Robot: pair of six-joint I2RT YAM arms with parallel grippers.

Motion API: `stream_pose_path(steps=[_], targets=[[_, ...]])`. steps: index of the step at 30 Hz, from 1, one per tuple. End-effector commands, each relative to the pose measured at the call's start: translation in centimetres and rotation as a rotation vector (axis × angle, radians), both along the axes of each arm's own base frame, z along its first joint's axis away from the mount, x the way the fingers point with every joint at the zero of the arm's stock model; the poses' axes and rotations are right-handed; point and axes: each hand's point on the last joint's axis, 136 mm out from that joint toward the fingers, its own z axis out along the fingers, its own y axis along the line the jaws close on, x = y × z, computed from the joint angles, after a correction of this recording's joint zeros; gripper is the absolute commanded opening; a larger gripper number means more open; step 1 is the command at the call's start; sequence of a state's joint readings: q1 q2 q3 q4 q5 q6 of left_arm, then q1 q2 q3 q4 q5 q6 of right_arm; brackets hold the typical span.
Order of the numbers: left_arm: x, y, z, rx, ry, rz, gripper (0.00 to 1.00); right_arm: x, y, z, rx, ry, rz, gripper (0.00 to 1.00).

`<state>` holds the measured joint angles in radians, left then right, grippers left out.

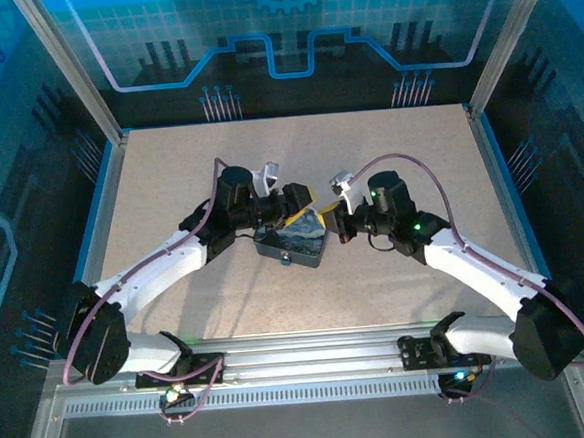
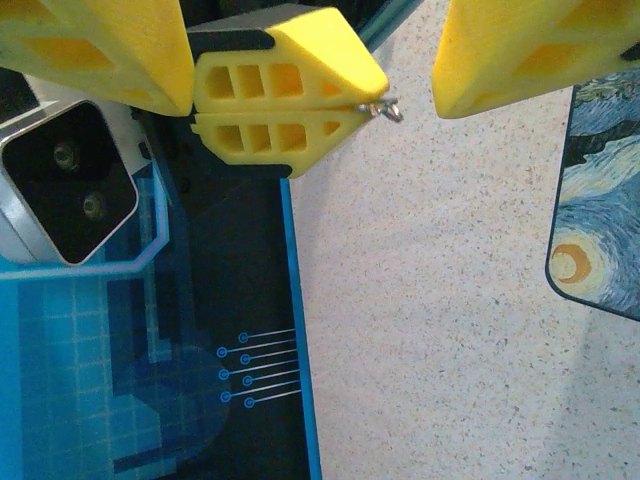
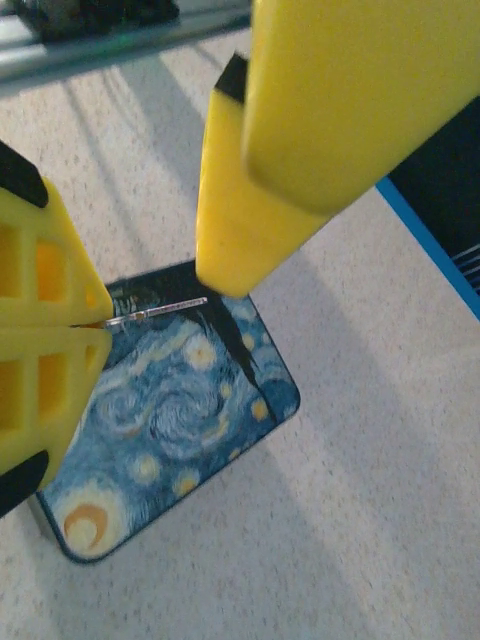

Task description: Unlock a padlock with a key

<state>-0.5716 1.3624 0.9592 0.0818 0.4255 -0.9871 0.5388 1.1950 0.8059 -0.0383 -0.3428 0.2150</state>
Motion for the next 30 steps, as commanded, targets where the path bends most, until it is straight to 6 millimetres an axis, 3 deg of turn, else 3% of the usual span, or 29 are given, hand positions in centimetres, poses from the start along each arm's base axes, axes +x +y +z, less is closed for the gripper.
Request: stream_pose_path(steps=[1,20,30], targets=[[0.5,-0.4,1.2,0.010,-0.081,-0.014,0.64,-0.9,1.8,1.9,0.109,0.057,0.064,0.01],[0.7,-0.6,0.8,0.028,-0.088,-0.022,0.37,-0.3,2.1,2.0,0.260,0.198,0.080,0.01],[0.7,-0.5,0.9,0.035,-0.097,-0.025,0.10,0.2,1.7,1.6,0.306,0.252,0.060,0.02]])
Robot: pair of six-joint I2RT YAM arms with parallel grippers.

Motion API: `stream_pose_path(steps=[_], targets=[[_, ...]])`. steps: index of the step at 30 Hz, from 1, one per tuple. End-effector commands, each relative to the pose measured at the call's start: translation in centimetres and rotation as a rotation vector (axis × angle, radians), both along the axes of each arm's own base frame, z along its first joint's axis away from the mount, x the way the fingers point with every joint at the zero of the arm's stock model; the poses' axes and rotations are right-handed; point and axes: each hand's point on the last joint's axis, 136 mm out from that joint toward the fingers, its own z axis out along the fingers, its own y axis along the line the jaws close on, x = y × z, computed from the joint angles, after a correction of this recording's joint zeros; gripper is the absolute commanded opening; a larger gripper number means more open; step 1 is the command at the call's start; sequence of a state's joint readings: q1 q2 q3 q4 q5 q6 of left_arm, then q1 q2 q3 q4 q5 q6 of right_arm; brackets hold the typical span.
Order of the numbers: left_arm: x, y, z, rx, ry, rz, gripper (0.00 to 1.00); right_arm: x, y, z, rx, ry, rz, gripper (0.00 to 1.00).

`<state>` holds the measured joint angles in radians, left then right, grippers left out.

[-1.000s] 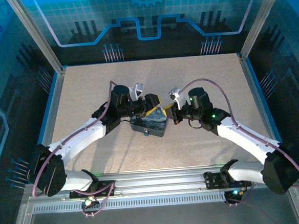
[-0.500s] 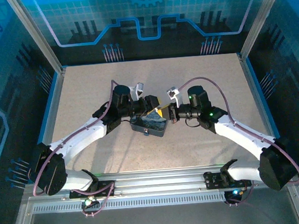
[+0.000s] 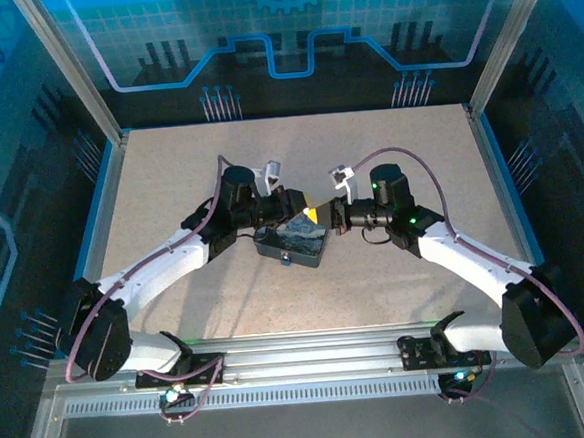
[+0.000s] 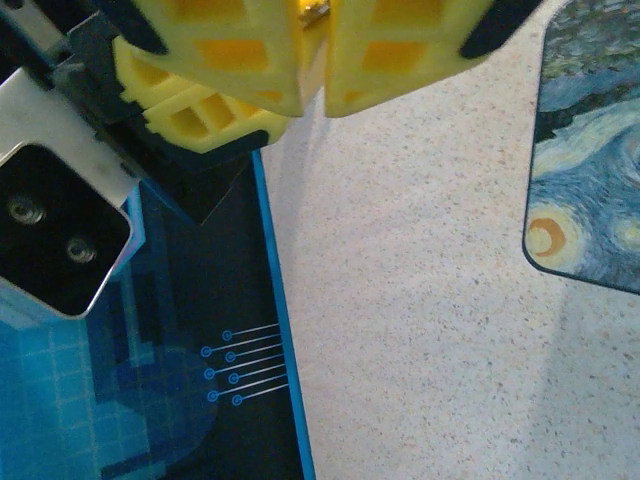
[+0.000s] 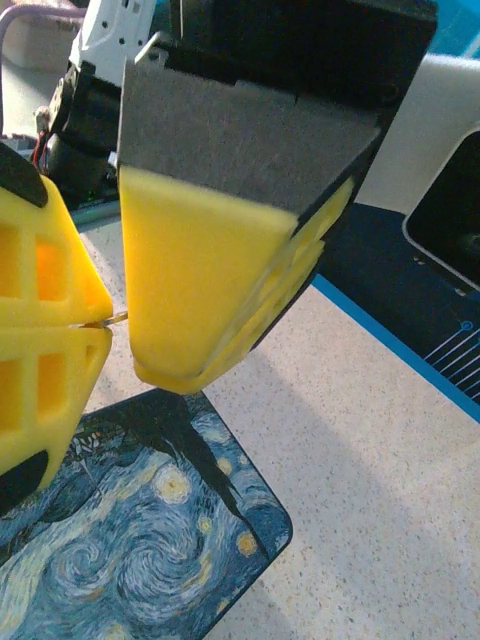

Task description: Unlock a padlock with a key

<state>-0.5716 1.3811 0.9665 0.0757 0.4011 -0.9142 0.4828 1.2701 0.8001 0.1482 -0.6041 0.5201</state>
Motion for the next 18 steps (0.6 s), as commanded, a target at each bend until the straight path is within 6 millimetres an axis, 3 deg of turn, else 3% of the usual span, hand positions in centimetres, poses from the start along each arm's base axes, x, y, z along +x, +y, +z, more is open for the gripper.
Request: stream_pose_path(steps=[1,4,10,18], targets=[[0.1,-0.5,1.6,-0.008,-0.049,-0.024,0.07,0.3,-0.2,-0.2,0.042,0.035,-0.002,0.02],[0.0,-0.4,1.6,0.003,-0.056,-0.022,0.00,0.2,-0.4,-0.2,0.051,0.047,0.003,0.08],[-0.1,-0.1,1.9,0.013,-0.073,-0.019,0.00,0.2,-1.6,-0.1,0.059,0.046,-0.008,0.26],[-0.2,0.0,2.1,0.012,-0.081,-0.020,0.00,-0.2,-1.4,0.5,0.095,0.048,0.039,0.36]])
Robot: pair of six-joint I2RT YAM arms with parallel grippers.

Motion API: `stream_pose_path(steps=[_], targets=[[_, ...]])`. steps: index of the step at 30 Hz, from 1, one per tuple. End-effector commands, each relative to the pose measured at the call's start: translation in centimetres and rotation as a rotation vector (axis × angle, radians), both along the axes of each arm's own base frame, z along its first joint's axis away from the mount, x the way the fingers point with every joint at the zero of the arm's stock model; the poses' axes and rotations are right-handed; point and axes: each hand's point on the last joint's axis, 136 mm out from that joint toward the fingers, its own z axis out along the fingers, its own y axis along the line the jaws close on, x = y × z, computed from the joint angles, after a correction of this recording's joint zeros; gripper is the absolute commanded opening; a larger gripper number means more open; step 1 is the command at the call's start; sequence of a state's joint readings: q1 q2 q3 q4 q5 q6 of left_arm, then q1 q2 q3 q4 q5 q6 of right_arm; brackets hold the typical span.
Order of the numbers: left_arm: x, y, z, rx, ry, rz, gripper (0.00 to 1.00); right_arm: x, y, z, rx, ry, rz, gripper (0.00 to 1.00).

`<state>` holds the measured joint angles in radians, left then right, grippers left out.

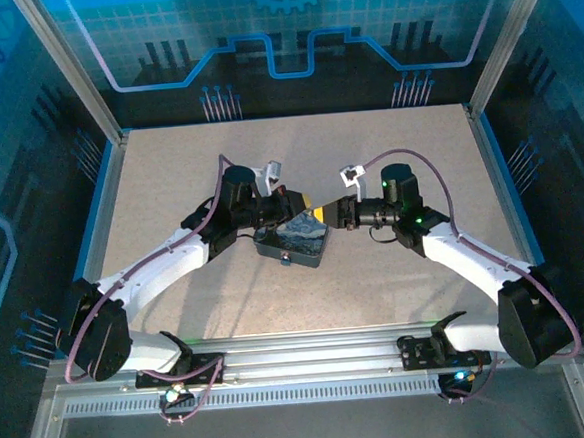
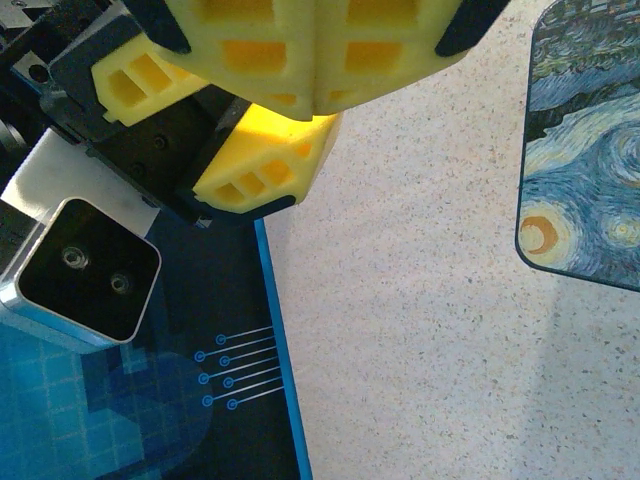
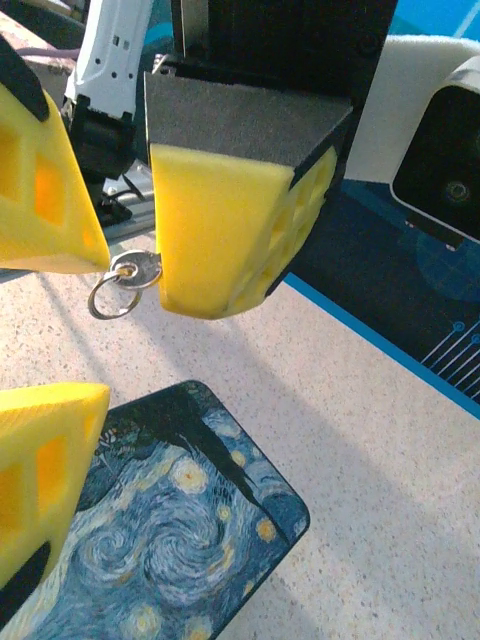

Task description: Unlock a padlock with a key

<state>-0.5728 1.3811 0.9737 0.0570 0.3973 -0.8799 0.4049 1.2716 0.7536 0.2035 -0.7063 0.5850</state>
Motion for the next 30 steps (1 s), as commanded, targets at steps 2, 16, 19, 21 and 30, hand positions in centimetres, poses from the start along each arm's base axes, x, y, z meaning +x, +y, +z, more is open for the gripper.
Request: stream_pose_path(steps=[2,16,19,21,30], targets=[[-0.1,0.0,2.1,-0.010,-0.061,-0.010,0.00,-0.5,0.4,1.0,0.040,-0.020,0.045,0.37],[-0.2,-0.1,2.1,-0.016,-0.060,-0.011,0.00,0.1,2.3,1.4,0.064,-0.027,0.083,0.38],[-0.2,-0.1,2.0,-0.013,-0.057,-0.012,0.00,0.1,2.4,1.5,0.072,-0.028,0.082,0.38],[-0.3,0.0,2.0,-0.015,-0.059,-0.013,0.00,0.2,2.4,1.6,0.080,-0.029,0.079,0.37],[-0.3,0.0,1.9,-0.010,-0.056,-0.010,0.00,0.2,2.6,1.9,0.095,-0.029,0.088,0.26]])
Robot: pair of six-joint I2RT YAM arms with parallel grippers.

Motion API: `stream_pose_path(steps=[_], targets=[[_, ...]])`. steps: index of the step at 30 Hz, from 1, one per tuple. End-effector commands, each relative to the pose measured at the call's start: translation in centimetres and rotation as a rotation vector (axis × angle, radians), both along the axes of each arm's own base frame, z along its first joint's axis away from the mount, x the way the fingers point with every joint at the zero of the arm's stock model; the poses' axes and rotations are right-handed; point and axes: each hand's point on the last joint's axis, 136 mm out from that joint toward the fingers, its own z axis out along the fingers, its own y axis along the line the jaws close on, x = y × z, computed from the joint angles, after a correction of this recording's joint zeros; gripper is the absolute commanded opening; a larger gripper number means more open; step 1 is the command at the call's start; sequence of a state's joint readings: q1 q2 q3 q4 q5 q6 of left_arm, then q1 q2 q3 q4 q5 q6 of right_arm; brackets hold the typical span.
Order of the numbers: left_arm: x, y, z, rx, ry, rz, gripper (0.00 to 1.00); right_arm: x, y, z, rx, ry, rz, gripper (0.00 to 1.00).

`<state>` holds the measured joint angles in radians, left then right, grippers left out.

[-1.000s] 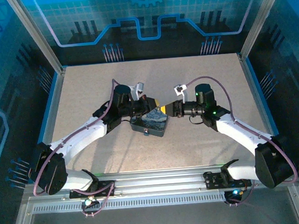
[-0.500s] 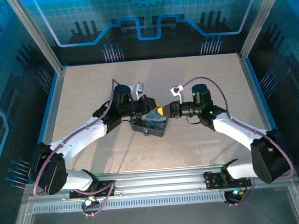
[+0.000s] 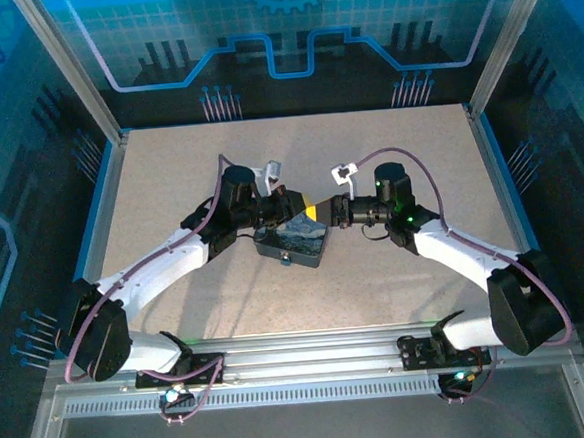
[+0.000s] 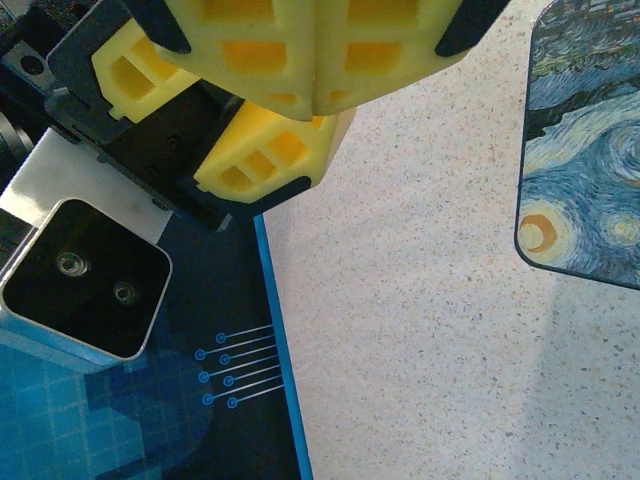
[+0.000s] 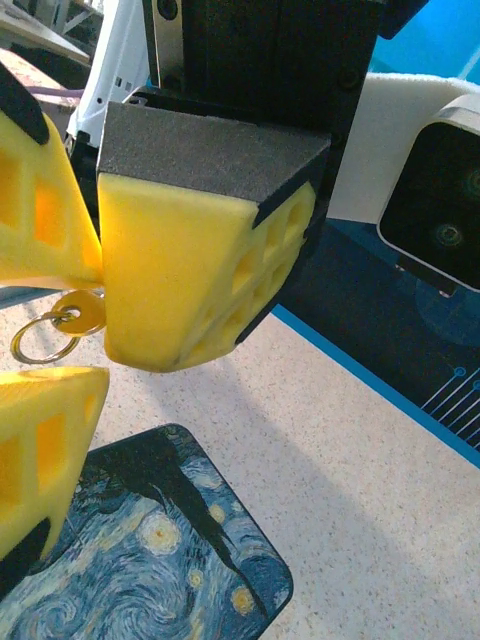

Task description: Unlock a padlock with a key

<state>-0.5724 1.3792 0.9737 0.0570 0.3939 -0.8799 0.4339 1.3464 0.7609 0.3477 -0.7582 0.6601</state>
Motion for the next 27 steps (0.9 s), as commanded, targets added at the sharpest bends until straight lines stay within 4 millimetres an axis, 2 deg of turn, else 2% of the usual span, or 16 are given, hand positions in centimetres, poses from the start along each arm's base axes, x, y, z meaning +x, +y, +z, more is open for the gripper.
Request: stream_pose_path(steps=[1,14,19,22,27], targets=[[-0.3,0.0,1.8,-0.009,-0.054,-0.012,0.00,0.1,0.6,1.3,0.026,-0.033,0.025,0.24],[0.0,0.2,1.9,0.001,-0.058,0.004,0.01,-0.3,0.2,0.3,-0.001,-0.003,0.014,0.04],[0.1,0.7,2.4,0.021,-0.075,0.017,0.22,-0.4,-0.1,0.0,-0.024,0.000,0.006,0.02],[0.1,1.4,2.6,0.044,-0.085,0.034,0.40,-0.6,-0.3,-0.5,-0.048,0.011,-0.002,0.02],[-0.2,3.6,2.5,0.078,-0.089,0.078,0.54,-0.8,-0.9,-1.1,-0.092,0.022,-0.024,0.01]])
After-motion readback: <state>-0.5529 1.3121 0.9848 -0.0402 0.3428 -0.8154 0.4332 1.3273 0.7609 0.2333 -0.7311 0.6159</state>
